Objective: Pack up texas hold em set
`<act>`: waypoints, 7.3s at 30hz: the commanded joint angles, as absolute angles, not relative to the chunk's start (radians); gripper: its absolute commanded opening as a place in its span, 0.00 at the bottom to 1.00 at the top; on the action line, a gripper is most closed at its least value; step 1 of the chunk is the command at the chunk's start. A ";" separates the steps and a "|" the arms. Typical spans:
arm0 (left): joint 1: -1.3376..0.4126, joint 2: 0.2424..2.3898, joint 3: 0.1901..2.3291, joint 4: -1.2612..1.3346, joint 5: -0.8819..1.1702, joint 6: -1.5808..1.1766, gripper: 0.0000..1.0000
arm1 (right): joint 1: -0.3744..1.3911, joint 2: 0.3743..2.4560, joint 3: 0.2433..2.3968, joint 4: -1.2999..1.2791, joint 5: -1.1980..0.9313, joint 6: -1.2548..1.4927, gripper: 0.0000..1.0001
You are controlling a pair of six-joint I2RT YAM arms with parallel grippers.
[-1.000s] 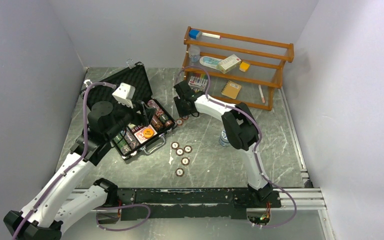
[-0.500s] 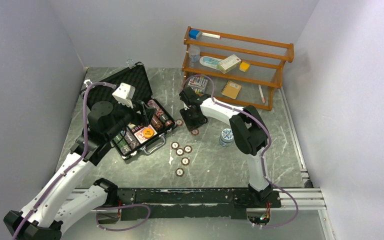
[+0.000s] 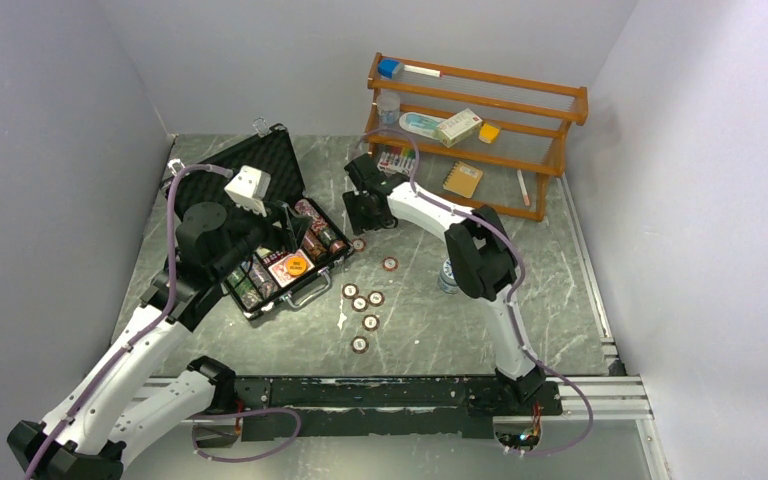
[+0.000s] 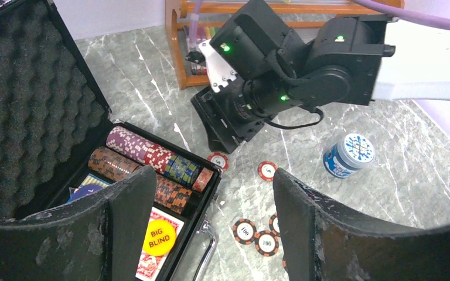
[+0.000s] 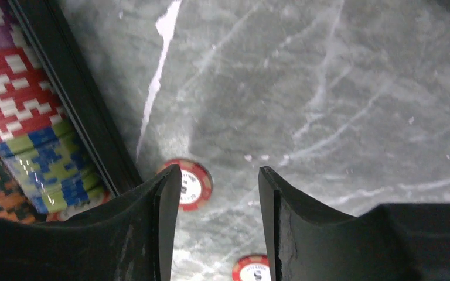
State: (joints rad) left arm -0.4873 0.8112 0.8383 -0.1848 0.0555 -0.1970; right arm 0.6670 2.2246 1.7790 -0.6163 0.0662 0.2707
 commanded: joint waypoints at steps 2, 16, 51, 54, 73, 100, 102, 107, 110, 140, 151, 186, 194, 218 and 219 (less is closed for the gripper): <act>-0.490 0.817 0.856 -0.190 0.040 -0.185 0.77 | 0.682 2.310 1.850 -0.611 0.042 0.261 0.51; -0.491 0.821 0.857 -0.190 0.052 -0.184 0.76 | 0.720 2.288 1.779 -0.705 0.039 0.186 0.38; -0.491 0.805 0.853 -0.192 0.029 -0.193 0.76 | 0.749 2.283 1.680 -0.881 -0.017 0.132 0.53; -0.491 0.805 0.854 -0.191 0.028 -0.192 0.76 | 0.750 2.321 1.698 -0.890 0.012 0.144 0.54; -0.491 0.813 0.851 -0.189 0.024 -0.198 0.78 | 0.749 2.220 1.646 -0.803 0.043 0.183 0.43; -0.492 0.966 0.550 0.109 0.267 -0.679 0.77 | 0.743 1.761 1.286 -0.471 -0.070 0.382 0.46; -0.496 0.976 0.498 0.202 0.295 -0.696 0.78 | 0.741 1.732 1.257 -0.424 -0.095 0.439 0.46; -0.517 0.995 0.393 0.390 0.286 -0.697 0.77 | 0.742 1.655 1.161 -0.294 -0.155 0.626 0.46; -0.526 1.016 0.347 0.488 0.280 -0.704 0.74 | 0.741 1.620 1.096 -0.200 -0.188 0.740 0.46; -0.610 1.232 0.311 0.794 0.175 -0.740 0.41 | 0.720 1.591 0.911 0.080 -0.307 1.105 0.45; -0.613 1.280 0.326 0.837 0.164 -0.749 0.27 | 0.719 1.593 0.856 0.185 -0.335 1.210 0.45; -0.615 1.485 1.090 -0.450 0.086 -0.003 0.07 | 0.422 1.409 0.732 0.098 -0.290 0.891 0.75; -0.614 1.668 1.247 -0.526 0.068 0.092 0.07 | 0.371 1.430 0.694 0.133 -0.353 0.874 0.75; -0.614 1.803 1.328 -0.563 -0.073 0.076 0.18 | 0.333 1.500 0.735 0.126 -0.441 0.787 0.74; -0.615 1.803 1.330 -0.565 -0.065 0.075 0.23 | 0.335 1.510 0.760 0.084 -0.431 0.751 0.74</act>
